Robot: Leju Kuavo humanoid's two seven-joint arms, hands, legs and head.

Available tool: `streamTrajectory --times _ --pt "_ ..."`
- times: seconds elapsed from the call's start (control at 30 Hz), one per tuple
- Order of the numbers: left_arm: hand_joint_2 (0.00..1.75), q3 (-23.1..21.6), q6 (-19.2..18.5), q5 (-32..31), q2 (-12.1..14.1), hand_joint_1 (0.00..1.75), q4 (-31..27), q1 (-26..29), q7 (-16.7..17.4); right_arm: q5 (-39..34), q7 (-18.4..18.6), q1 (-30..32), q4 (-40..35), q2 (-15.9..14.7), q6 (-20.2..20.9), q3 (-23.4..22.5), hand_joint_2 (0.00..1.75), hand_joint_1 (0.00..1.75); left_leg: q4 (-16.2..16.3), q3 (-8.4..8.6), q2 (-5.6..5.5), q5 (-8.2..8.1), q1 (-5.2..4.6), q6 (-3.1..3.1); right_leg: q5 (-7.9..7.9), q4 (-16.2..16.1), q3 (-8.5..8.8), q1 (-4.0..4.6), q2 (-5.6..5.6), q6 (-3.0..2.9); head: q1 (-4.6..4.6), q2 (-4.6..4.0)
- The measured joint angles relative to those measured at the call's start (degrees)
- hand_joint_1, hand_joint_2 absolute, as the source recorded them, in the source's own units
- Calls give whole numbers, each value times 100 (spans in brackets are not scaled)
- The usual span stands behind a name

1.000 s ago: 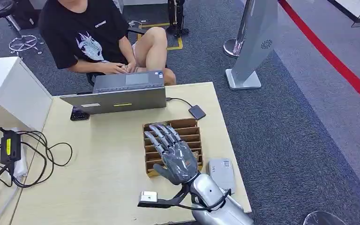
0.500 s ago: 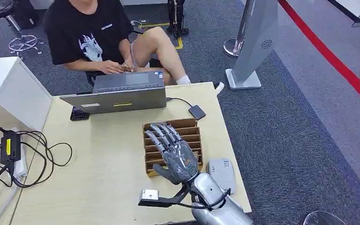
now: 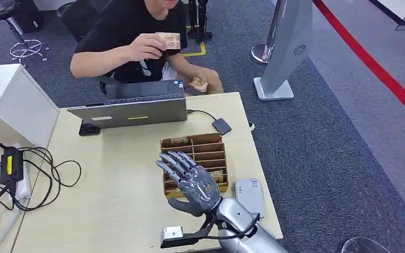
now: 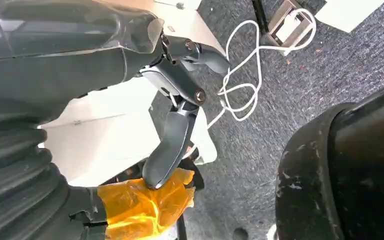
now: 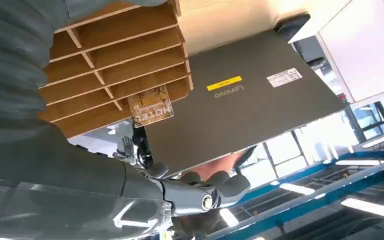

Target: Pass the card to the sensor for recognition and then transmit it.

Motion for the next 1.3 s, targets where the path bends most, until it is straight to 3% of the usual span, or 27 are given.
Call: streamTrajectory --times 0.37,0.83,1.07,1.3 --pt "175 -92 0 -61 -9 0 0 -14 -26 26 9 0 22 -37 -22 7 175 0 0 -1 0 0 0 0 0 0 0 0 0 0 -2 0" --pt "175 -265 -2 -273 -46 0 0 -53 -144 1133 726 -48 306 -41 -763 157 175 0 0 -2 -1 0 0 0 0 0 0 0 -1 0 -2 0" --pt "175 -383 0 -289 -57 0 0 -71 -205 1694 981 -43 483 -41 -824 177 175 0 0 -2 -1 0 0 0 0 0 0 0 -1 0 -2 0" --pt "175 -439 0 -293 -66 0 0 -80 -214 1757 992 -26 621 -41 -826 177 175 0 0 -2 -1 0 0 0 0 0 0 0 -1 0 0 0"
